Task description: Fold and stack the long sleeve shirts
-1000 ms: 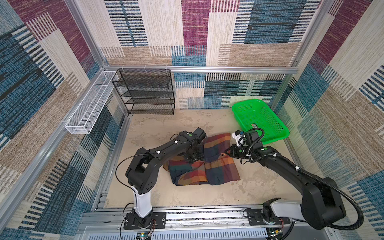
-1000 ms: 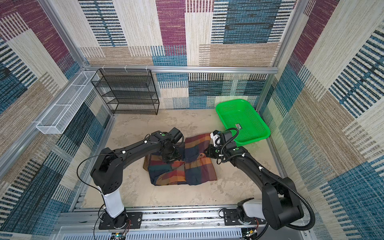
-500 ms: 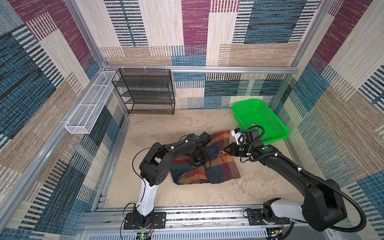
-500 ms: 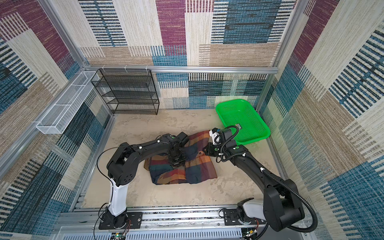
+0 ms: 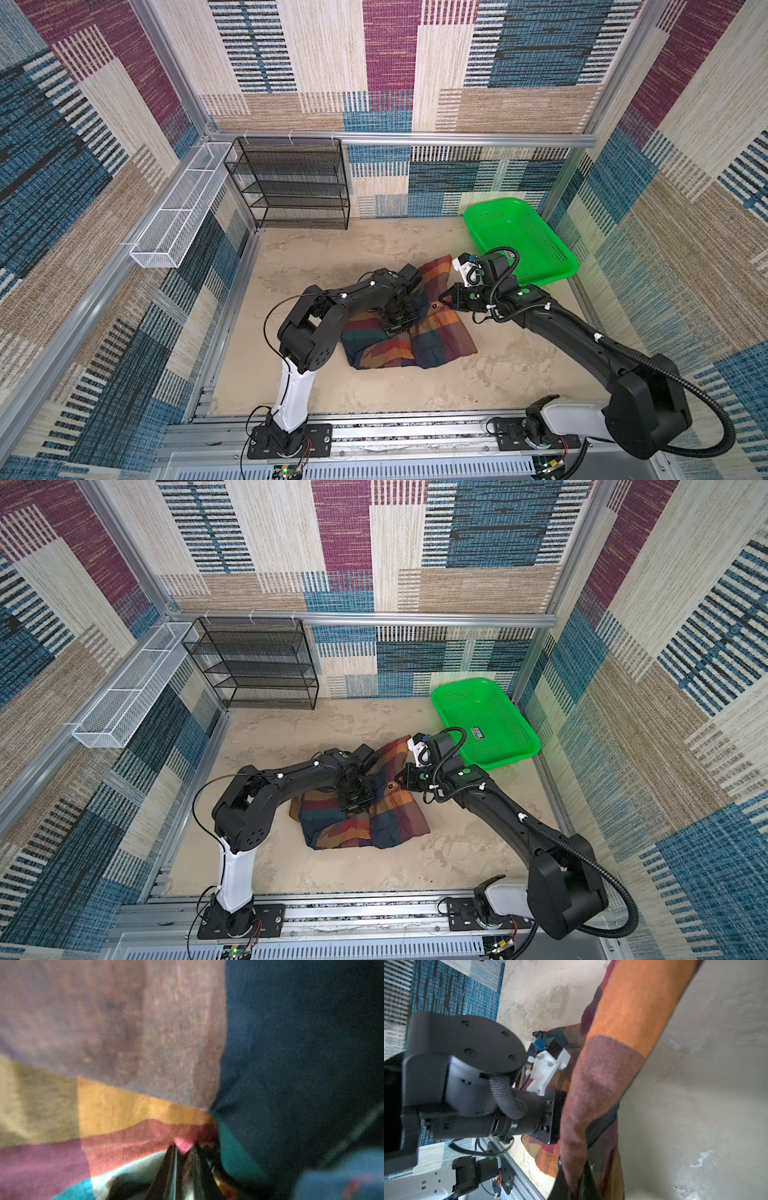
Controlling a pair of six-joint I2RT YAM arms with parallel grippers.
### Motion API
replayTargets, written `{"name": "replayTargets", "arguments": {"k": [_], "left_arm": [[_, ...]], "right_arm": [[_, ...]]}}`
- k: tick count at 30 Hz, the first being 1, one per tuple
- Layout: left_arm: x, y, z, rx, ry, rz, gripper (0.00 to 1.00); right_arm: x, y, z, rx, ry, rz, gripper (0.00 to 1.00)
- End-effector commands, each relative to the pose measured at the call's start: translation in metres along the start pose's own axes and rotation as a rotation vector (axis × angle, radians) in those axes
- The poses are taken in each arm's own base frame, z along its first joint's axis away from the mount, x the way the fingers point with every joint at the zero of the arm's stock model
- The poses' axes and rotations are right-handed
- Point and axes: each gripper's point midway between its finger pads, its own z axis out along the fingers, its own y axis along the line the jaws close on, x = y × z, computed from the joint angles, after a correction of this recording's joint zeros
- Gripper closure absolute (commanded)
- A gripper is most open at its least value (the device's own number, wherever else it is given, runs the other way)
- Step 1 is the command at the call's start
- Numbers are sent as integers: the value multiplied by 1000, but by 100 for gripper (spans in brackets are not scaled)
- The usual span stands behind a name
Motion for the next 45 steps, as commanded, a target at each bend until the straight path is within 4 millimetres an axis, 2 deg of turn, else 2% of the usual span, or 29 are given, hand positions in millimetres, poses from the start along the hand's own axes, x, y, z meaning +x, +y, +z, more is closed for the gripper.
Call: {"name": "replayTargets", "arguments": {"k": [1,12,21,22,25,27,34,40,45], "left_arm": [[1,1,-5,9,-10,-3,81],[0,-13,-1,33,0,-10,82],[1,-22,-6,66,-1,-12,80],[0,-22,-8,71,-8,-11,78],[0,-21,-16,83,-29,-17,61],[0,-24,-19,98,-30,-14,56],[5,-20,-31,107,-30,-1,53],[12,2,-47,113,-52,-2,53],[21,19,-51,114,-52,4,54]], "right_arm": [[-7,-2,-3,39,-19,-14,100],[-7,42,8,-5,13,-52,100],[-6,66,20,-54,30,-35,100],[-6,67,21,-53,31,-38,100],[-5,70,21,-58,34,-36,100],[-5,72,21,-58,33,-33,100],[-10,72,17,-22,17,-38,100],[-13,65,15,24,6,-54,100],[-10,60,21,33,20,-53,100]]}}
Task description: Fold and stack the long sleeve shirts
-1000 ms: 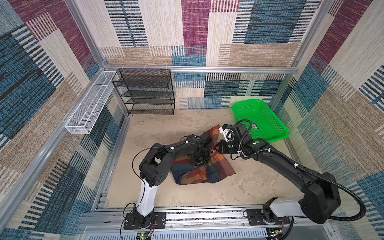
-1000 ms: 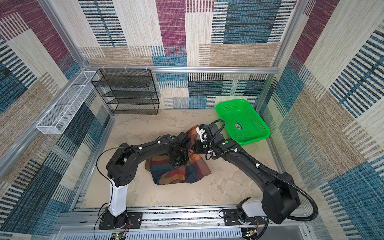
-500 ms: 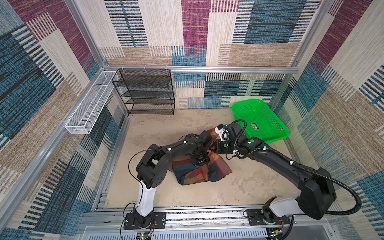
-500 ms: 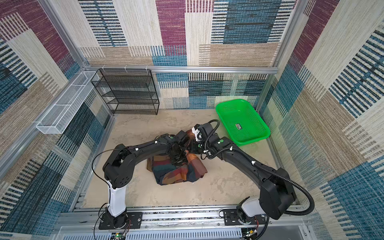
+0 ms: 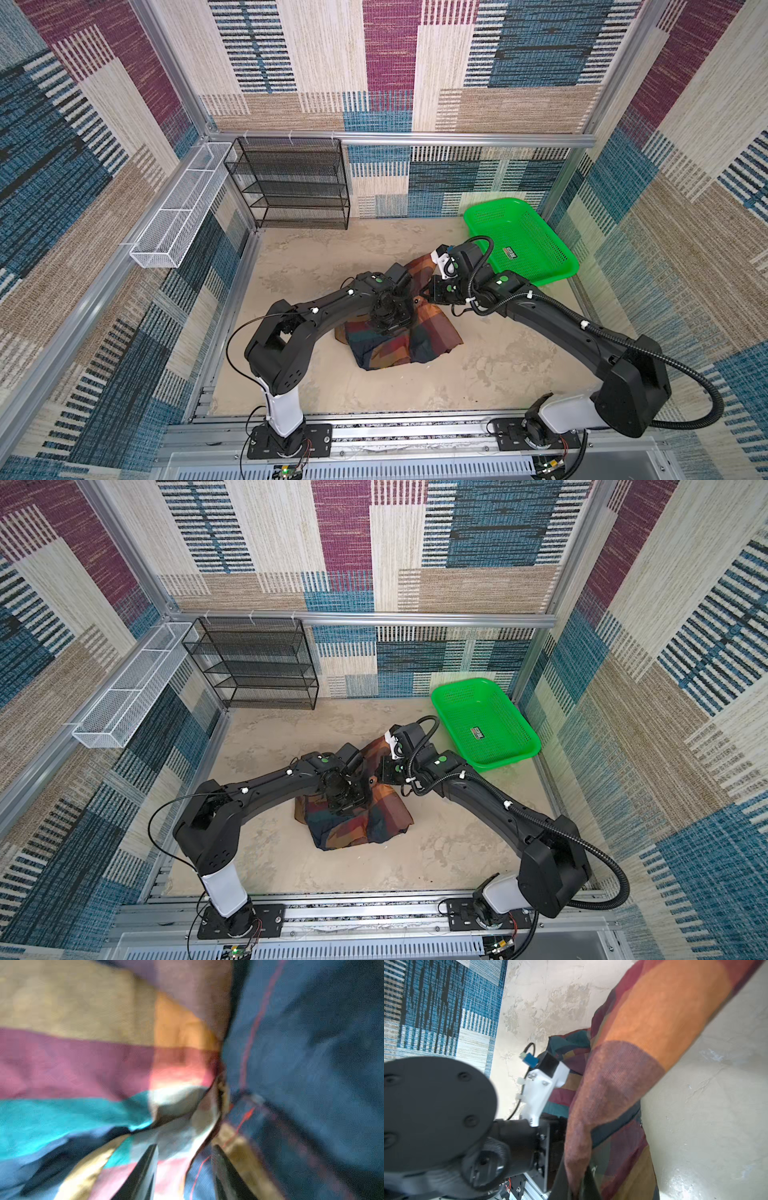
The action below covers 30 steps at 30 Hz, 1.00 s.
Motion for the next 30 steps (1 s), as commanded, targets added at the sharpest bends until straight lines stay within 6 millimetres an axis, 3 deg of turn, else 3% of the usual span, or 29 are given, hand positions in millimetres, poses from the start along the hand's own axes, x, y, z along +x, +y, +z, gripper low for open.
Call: {"name": "replayTargets", "arguments": {"k": [1,5,11,17,28,30], "left_arm": [[2,8,-4,3,-9,16,54],[1,26,-18,3,-21,6,55],[-9,75,-51,34,-74,-75,56],[-4,110,-76,54,-123,-109,56],[13,139,-61,60,-124,-139,57],[14,145,-57,44,-126,-142,57]], "right_arm": [[-3,-1,2,10,-13,-13,100],[-5,-7,3,48,-15,-25,100],[-9,-24,7,168,-18,-50,100],[-13,-29,13,311,-10,-113,100],[2,-4,53,516,81,-273,100],[0,9,59,509,78,-292,100]]}}
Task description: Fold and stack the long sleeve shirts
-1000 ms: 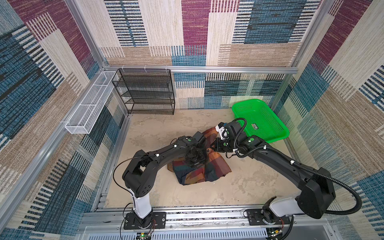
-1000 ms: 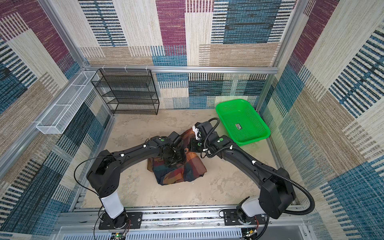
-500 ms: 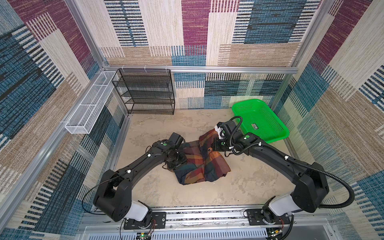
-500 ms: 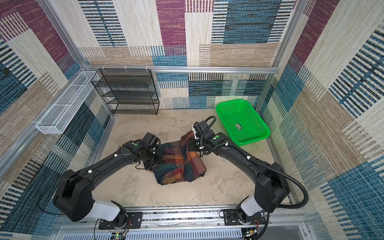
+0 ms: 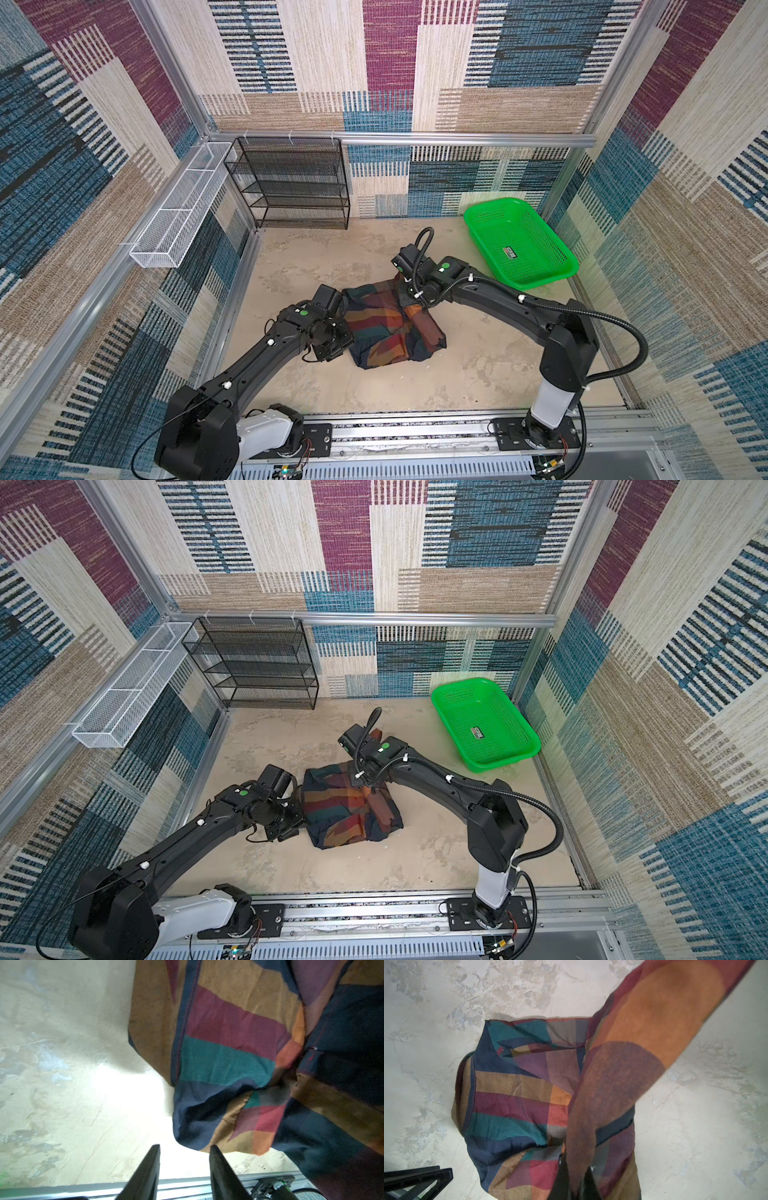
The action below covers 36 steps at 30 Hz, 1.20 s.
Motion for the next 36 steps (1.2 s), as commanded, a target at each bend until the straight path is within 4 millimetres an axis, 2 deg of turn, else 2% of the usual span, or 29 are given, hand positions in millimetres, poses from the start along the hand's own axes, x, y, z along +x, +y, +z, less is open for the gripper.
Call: {"name": "replayTargets", "arguments": {"k": [1,9,13,19,25,36], "left_arm": [[-1,4,5,1,-10,21,57],[2,25,27,-37,-12,21,59],[4,29,26,-12,-36,11,60],[8,46,23,-16,-88,3,60],[11,58,33,-33,-87,-1,62],[14,63,52,-43,-51,-17,66]], "right_arm": [[-1,5,1,65,4,-39,100],[-9,53,17,56,30,-97,100],[-5,75,29,58,65,-125,100],[-5,109,34,-1,72,-127,100],[-1,138,39,-70,86,-123,100],[17,172,60,-218,148,-57,100]]}}
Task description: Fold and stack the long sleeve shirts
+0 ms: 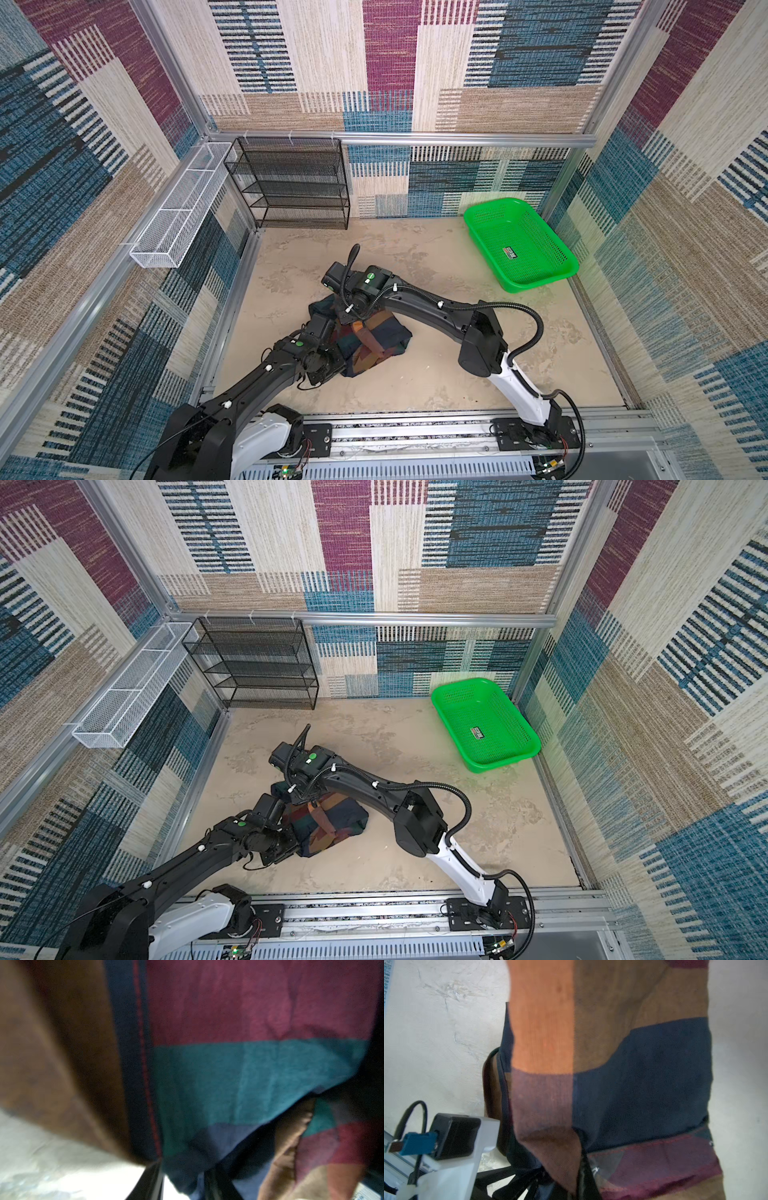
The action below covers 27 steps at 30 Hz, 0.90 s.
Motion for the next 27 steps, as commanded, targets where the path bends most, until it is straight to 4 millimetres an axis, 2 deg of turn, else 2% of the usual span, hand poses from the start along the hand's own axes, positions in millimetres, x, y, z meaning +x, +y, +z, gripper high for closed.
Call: {"name": "replayTargets", "arguments": {"k": [1,7,13,17,23,27], "left_arm": [[2,6,7,-21,4,-7,66],[3,8,5,-17,1,-13,68],[3,11,-9,-12,-30,-9,69],[5,19,-14,-21,-55,-16,69],[9,23,-20,-15,-64,-28,69],[12,22,-35,-14,-62,-26,70]], "right_arm": [[-1,19,6,-97,0,50,100],[8,35,22,-204,36,109,100],[10,51,20,-305,42,166,99],[13,63,18,-384,69,198,79],[22,75,18,-418,98,190,65],[16,75,2,-419,67,182,59]]}}
